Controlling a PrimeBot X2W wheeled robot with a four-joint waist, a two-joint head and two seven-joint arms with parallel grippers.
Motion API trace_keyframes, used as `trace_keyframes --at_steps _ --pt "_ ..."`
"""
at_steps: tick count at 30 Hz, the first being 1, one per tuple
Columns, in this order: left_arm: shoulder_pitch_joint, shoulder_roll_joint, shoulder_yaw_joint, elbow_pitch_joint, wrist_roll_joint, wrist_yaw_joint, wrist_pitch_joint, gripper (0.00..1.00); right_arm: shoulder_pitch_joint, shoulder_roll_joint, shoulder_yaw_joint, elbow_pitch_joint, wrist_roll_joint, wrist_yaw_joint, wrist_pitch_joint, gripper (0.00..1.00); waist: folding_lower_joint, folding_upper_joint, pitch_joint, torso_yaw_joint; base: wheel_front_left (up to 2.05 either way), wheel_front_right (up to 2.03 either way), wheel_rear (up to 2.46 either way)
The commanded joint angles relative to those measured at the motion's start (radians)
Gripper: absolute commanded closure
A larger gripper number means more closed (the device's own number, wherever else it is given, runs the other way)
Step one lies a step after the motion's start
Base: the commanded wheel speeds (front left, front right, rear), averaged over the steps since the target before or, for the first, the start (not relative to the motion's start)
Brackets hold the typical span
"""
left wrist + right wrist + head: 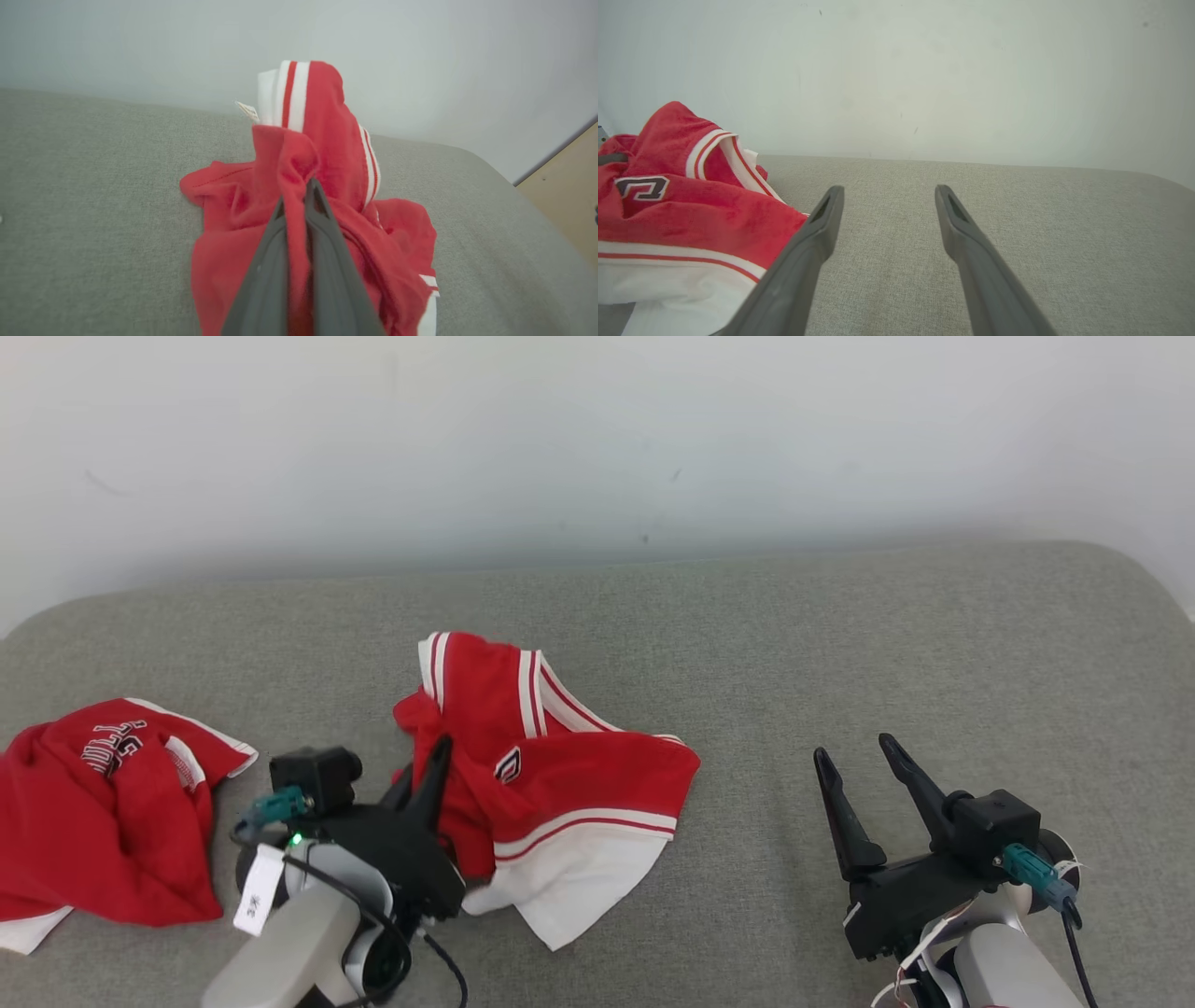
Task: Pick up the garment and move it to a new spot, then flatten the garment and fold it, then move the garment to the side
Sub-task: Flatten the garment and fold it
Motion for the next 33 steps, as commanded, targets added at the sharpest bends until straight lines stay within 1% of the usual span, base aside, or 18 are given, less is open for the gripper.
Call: trace_keyframes --at_steps 1,2,3,7,18,20,26,27,28,29,33 --pt "0.023 -0.005 0.011 -0.002 0.009 -0.003 -0.007 0.74 -0.001 -0.005 -0.003 -0.001 0.006 0.000 -0.001 0.00 0.0000 0.0000 0.005 0.008 0.00 0.00 0.00" --pt "0.030 -0.007 0.017 -0.002 0.016 -0.007 -0.007 0.15 -0.003 -0.005 -0.003 0.000 0.005 0.000 -0.001 0.00 0.0000 0.0000 0.006 0.010 0.00 0.00 0.00" --pt "0.040 -0.010 0.022 0.002 0.018 -0.009 -0.007 0.00 -0.005 -0.005 -0.002 0.001 0.005 0.000 -0.001 0.00 0.0000 0.0000 0.006 0.012 0.00 0.00 0.00" --pt "0.048 -0.015 0.048 0.003 0.035 -0.011 -0.007 0.00 -0.006 -0.005 -0.001 0.003 0.002 0.000 -0.001 0.00 0.0000 0.0000 0.004 0.017 0.00 0.00 0.00" --pt "0.005 0.021 0.110 0.004 0.072 -0.014 -0.007 0.00 -0.006 -0.005 0.001 0.009 0.005 0.000 -0.001 0.00 0.0000 0.0000 -0.001 -0.007 0.00 0.00 0.00" --pt "0.005 0.023 0.101 0.026 0.075 -0.010 0.013 0.00 -0.005 -0.005 0.003 0.009 0.006 0.000 -0.001 0.00 0.0000 0.0000 -0.003 -0.013 0.00 0.00 0.00" --pt "0.000 0.017 0.081 0.067 0.073 -0.021 0.055 0.00 -0.006 -0.005 0.003 0.009 0.007 0.000 -0.001 0.00 0.0000 0.0000 -0.005 -0.026 0.00 0.00 0.00" --pt "0.001 0.015 0.078 0.071 0.068 -0.022 0.062 0.16 -0.004 -0.005 0.002 0.008 0.006 0.000 -0.001 0.00 0.0000 0.0000 -0.006 -0.027 0.00 0.00 0.00" --pt "-0.002 0.016 0.076 0.074 0.069 -0.027 0.061 0.55 -0.003 -0.005 0.001 0.008 0.005 0.000 -0.001 0.00 0.0000 0.0000 -0.006 -0.028 0.00 0.00 0.00" --pt "-0.004 0.015 0.079 0.074 0.066 -0.027 0.054 1.00 -0.002 -0.005 0.000 0.008 0.005 0.000 -0.001 0.00 0.0000 0.0000 -0.007 -0.028 0.00 0.00 0.00" --pt "-0.013 0.014 0.082 0.074 0.070 -0.025 0.035 1.00 0.003 -0.005 -0.003 0.007 0.002 0.000 -0.001 0.00 0.0000 0.0000 -0.011 -0.024 0.00 0.00 0.00"
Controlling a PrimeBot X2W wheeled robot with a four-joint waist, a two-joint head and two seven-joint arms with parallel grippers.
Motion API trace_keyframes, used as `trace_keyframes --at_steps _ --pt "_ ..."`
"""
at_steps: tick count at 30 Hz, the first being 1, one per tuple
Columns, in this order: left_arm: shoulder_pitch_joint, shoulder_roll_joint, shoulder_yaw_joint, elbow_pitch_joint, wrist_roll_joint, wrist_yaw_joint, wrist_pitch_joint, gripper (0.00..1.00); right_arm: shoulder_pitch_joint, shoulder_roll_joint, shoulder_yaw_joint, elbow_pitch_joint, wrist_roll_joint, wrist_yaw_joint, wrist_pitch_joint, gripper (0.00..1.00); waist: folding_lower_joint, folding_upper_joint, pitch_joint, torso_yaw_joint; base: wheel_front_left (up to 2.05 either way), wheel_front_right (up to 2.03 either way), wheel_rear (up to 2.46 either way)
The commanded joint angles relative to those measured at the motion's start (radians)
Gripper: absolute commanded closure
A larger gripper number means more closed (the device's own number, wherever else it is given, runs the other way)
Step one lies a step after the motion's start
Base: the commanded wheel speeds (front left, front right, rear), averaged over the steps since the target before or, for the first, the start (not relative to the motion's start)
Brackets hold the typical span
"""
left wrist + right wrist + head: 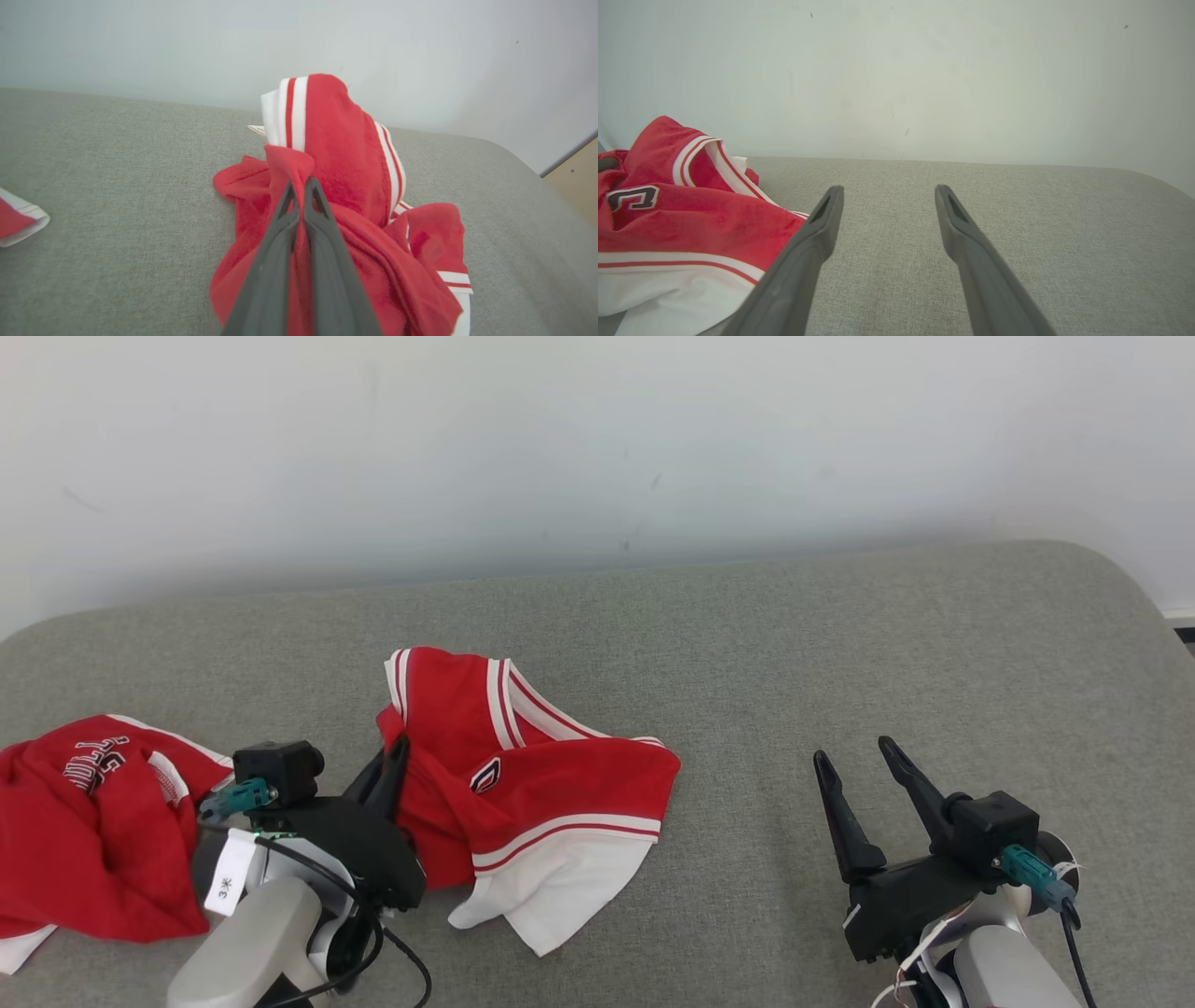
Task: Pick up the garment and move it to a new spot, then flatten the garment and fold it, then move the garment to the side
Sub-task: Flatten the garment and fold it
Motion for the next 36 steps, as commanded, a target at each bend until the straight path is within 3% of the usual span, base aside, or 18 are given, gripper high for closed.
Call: trace_keyframes --at_steps 1,13,21,29,33,36 --pt "-0.014 0.008 0.001 -0.003 0.013 0.007 -0.010 1.00 0.004 -0.004 -0.002 -0.003 0.001 0.000 -0.001 0.00 0.0000 -0.0001 -0.001 0.003 0.00 0.00 0.00" --pt "0.098 0.053 0.060 -0.188 0.036 0.067 -0.043 1.00 0.022 -0.005 -0.003 -0.009 0.007 0.000 -0.001 0.00 0.0000 -0.0001 -0.012 0.042 0.00 0.00 0.00" --pt "0.253 0.136 0.070 -0.421 0.074 0.160 -0.039 1.00 0.031 -0.005 0.003 -0.005 0.012 0.000 -0.001 0.00 0.0000 -0.0001 -0.026 0.057 0.00 0.00 0.00" --pt "0.426 0.232 0.075 -0.716 0.078 0.302 0.037 1.00 0.032 -0.004 0.000 -0.005 0.012 0.000 -0.001 0.00 0.0000 -0.0001 -0.023 0.063 0.00 0.00 0.00" --pt "0.496 0.250 0.069 -0.791 0.058 0.328 0.071 1.00 0.032 -0.005 -0.005 -0.005 0.007 0.000 -0.001 0.00 0.0000 -0.0001 -0.021 0.069 0.00 0.00 0.00" --pt "0.521 0.240 0.060 -0.796 0.038 0.321 0.086 1.00 0.028 -0.004 -0.003 -0.005 0.007 0.000 -0.001 0.00 0.0000 -0.0001 -0.021 0.072 0.00 0.00 0.00"
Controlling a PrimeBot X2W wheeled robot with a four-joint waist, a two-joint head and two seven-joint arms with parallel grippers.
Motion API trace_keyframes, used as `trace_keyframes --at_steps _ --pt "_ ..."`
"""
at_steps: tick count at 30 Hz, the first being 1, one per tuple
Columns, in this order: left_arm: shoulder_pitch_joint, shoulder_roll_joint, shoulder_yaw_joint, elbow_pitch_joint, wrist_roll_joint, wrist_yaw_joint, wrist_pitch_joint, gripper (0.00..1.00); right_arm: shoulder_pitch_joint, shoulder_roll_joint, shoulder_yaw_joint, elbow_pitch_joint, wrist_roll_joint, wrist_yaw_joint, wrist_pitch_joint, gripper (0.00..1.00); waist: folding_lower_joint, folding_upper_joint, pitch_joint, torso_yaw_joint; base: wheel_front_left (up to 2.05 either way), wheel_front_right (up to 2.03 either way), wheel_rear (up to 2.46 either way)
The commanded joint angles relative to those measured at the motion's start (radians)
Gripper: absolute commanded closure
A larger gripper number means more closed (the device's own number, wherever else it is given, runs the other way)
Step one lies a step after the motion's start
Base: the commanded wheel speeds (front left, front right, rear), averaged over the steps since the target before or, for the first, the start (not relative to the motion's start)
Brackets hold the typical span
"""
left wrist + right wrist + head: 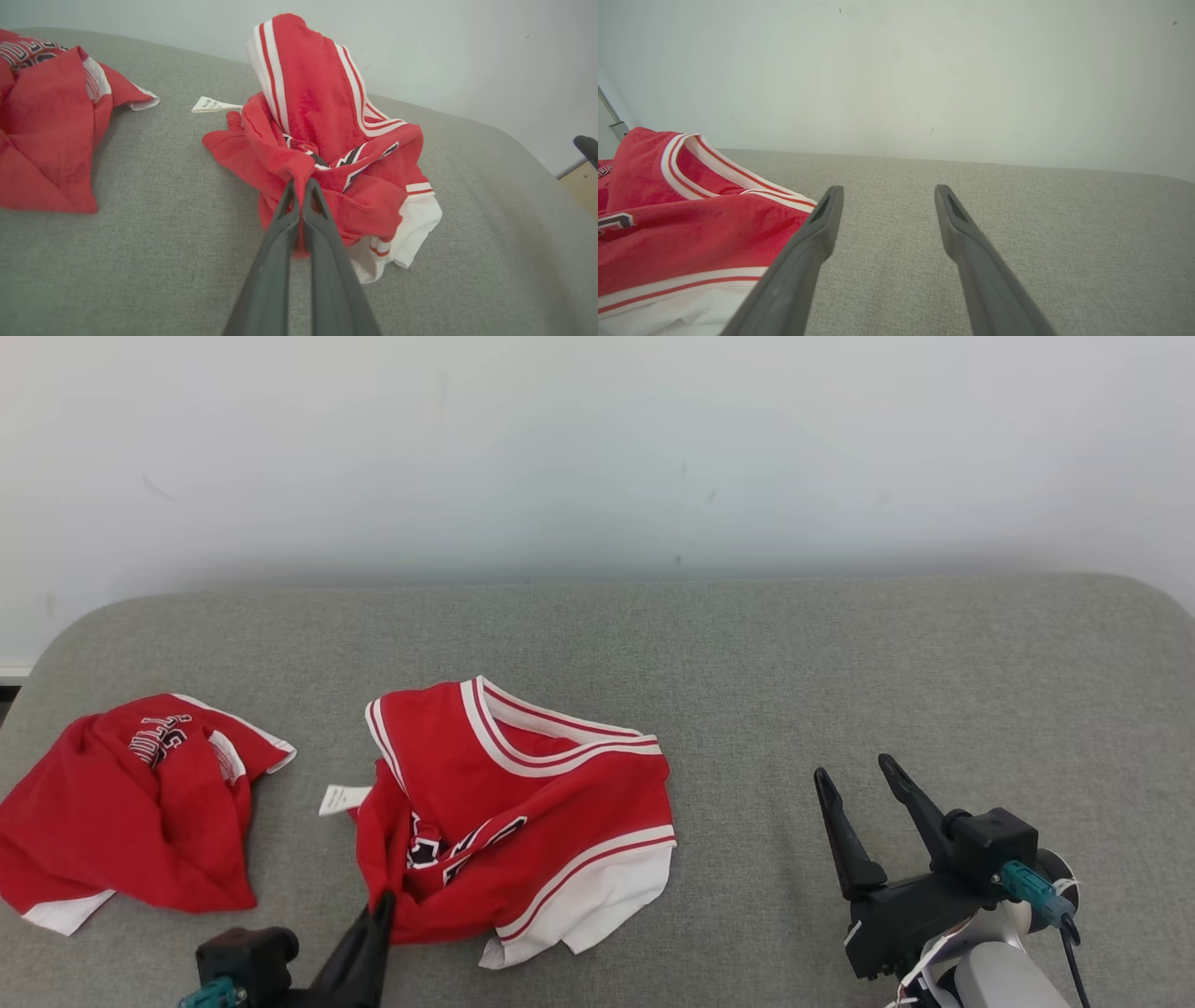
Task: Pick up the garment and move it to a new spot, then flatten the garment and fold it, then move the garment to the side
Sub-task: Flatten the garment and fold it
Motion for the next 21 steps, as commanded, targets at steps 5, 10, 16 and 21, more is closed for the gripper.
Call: trace_keyframes --at_steps 5,10,16,21 --pt "0.035 -0.024 -0.019 0.061 -0.038 -0.019 0.023 1.00 -0.008 -0.004 0.006 0.004 0.006 0.000 -0.001 0.00 0.0000 0.0000 -0.002 0.004 0.00 0.00 0.00" --pt "0.042 -0.043 -0.036 0.174 -0.063 -0.044 0.039 1.00 -0.011 -0.004 0.008 0.008 0.005 0.000 -0.001 0.00 0.0000 0.0000 -0.003 -0.003 0.00 0.00 0.00" --pt "-0.018 -0.050 -0.002 0.187 -0.021 -0.035 -0.061 0.00 -0.003 -0.005 -0.005 0.002 -0.005 0.000 -0.001 0.00 0.0000 0.0000 -0.004 -0.003 0.00 0.00 0.00" --pt "-0.063 -0.029 0.035 0.131 0.016 -0.011 -0.098 0.00 -0.001 -0.004 -0.001 0.001 -0.004 0.000 -0.001 0.00 0.0000 0.0000 -0.005 -0.003 0.00 0.00 0.00"
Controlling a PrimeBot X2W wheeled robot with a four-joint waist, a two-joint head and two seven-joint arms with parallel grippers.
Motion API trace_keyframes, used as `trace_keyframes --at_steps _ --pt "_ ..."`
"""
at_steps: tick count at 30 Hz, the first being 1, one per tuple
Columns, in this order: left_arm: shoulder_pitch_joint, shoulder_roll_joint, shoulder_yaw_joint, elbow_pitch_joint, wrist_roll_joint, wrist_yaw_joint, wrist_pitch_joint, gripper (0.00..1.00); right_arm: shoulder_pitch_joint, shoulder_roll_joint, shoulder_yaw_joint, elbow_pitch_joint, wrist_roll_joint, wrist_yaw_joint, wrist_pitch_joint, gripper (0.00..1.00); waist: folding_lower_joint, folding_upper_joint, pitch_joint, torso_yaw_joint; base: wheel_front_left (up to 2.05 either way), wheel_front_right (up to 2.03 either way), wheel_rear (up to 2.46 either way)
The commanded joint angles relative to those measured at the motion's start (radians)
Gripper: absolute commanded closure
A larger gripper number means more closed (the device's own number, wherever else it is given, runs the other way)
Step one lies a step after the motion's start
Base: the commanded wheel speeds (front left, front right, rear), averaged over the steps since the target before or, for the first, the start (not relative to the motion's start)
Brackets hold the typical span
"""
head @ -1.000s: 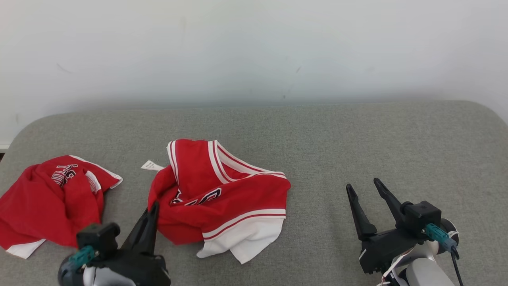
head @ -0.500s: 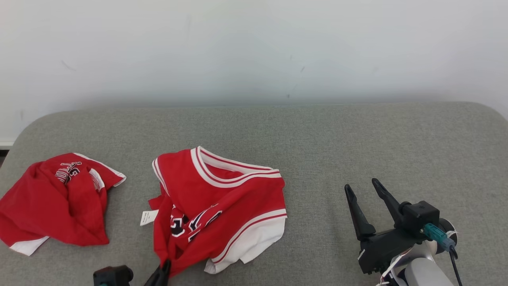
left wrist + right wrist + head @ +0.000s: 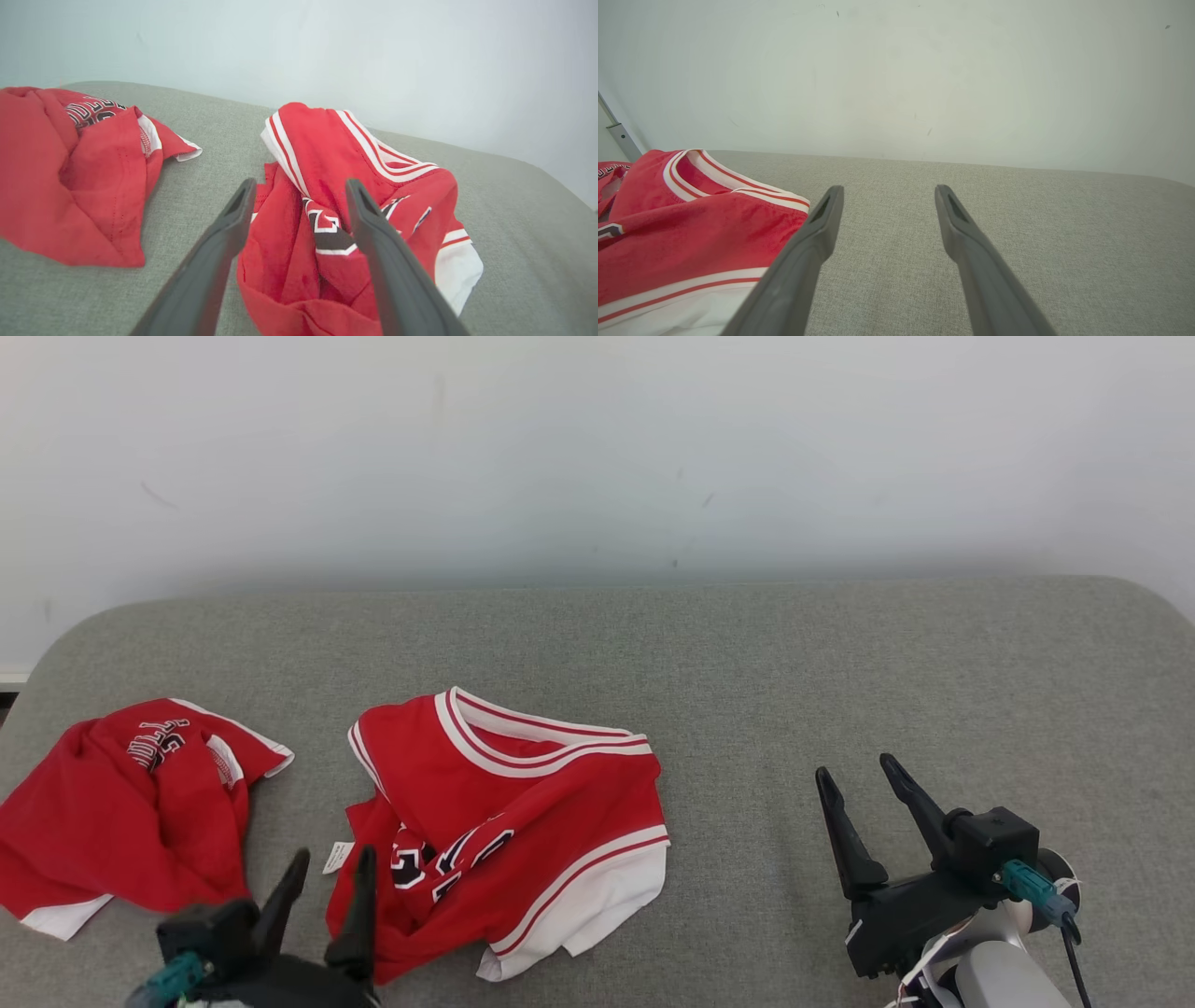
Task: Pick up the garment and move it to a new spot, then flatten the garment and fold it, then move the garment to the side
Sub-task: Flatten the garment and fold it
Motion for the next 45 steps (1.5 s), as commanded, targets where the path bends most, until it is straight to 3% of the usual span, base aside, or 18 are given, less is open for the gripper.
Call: trace_keyframes --at_steps 1,10,15,21,30,31,32,33,45 --pt "-0.027 0.007 0.006 -0.012 0.000 -0.008 -0.003 0.00 0.001 -0.005 0.000 -0.003 -0.001 0.000 -0.001 0.00 0.0000 0.0000 0.001 -0.001 0.00 0.00 0.00" --pt "-0.173 -0.003 -0.016 0.054 -0.003 -0.073 0.071 0.00 -0.020 -0.005 0.015 0.010 0.006 0.000 -0.001 0.00 0.0000 0.0000 0.003 -0.042 0.00 0.00 0.00" --pt "-0.240 -0.022 -0.015 0.174 -0.036 -0.124 0.101 0.00 -0.028 -0.005 0.012 0.013 0.001 0.000 -0.001 0.00 0.0000 0.0000 0.012 -0.080 0.00 0.00 0.00" --pt "-0.300 -0.039 -0.010 0.349 -0.051 -0.156 0.110 0.00 -0.034 -0.005 0.016 0.014 -0.001 0.000 -0.001 0.00 0.0000 0.0000 0.018 -0.124 0.00 0.00 0.00" --pt "-0.357 -0.081 -0.014 0.539 -0.083 -0.223 0.111 0.00 -0.036 -0.005 0.012 0.011 -0.006 0.000 -0.001 0.00 0.0000 0.0000 0.025 -0.144 0.00 0.00 0.00" --pt "-0.364 -0.086 -0.015 0.557 -0.085 -0.231 0.106 0.49 -0.036 -0.005 0.010 0.011 -0.007 0.000 -0.001 0.00 0.0000 0.0000 0.025 -0.144 0.00 0.00 0.00" --pt "-0.370 -0.090 -0.016 0.572 -0.084 -0.239 0.098 0.86 -0.036 -0.004 0.009 0.011 -0.009 0.000 -0.001 0.00 0.0000 0.0000 0.025 -0.143 0.00 0.00 0.00" --pt "-0.378 -0.094 -0.019 0.587 -0.078 -0.243 0.092 1.00 -0.037 -0.005 0.009 0.011 -0.010 0.000 -0.001 0.00 0.0000 0.0000 0.025 -0.142 0.00 0.00 0.00" --pt "-0.541 -0.155 -0.069 0.668 -0.019 -0.303 0.028 1.00 -0.041 -0.005 0.030 0.016 0.001 0.000 -0.001 0.00 0.0000 0.0000 0.016 -0.161 0.00 0.00 0.00"
